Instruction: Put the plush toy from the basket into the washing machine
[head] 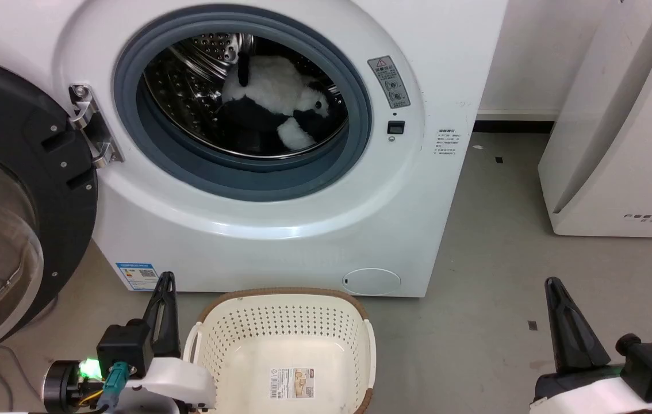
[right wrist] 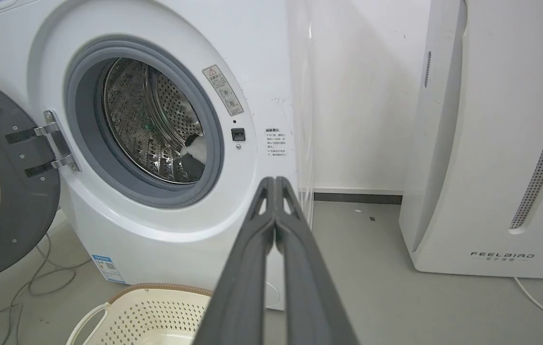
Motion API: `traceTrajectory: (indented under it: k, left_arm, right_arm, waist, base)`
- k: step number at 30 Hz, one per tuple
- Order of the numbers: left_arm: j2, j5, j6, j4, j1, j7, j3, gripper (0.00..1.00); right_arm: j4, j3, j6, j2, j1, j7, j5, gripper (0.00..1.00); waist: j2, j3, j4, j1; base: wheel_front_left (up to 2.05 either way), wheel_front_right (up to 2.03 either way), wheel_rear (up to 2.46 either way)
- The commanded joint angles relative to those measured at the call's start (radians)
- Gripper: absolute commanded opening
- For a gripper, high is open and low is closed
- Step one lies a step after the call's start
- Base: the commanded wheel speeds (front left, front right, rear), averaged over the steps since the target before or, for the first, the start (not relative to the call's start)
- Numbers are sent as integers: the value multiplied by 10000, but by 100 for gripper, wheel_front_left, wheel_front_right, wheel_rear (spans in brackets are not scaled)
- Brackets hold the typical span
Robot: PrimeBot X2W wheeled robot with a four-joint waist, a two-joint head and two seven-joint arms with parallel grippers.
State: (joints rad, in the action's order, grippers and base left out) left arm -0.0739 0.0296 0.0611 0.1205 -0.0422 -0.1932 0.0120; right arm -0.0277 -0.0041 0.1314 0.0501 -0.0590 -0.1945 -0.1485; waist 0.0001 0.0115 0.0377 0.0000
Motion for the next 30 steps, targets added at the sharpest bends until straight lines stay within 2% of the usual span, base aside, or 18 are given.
traceTrajectory:
  k: [1, 30]
  left_arm:
    - [45, -58, -51, -89, 111, 43, -29, 0]
    - [109, -138, -239, -464, 215, 677, -59, 0]
  right_arm:
    - [40, 4, -2, 0, 129, 48, 117, 0]
    - [120, 16, -4, 0, 284, 685, 577, 0]
  waist:
    - [-1, -2, -5, 0]
    - [-1, -40, -130, 0]
  base:
    - [0, 0, 0]
    - [0, 0, 0]
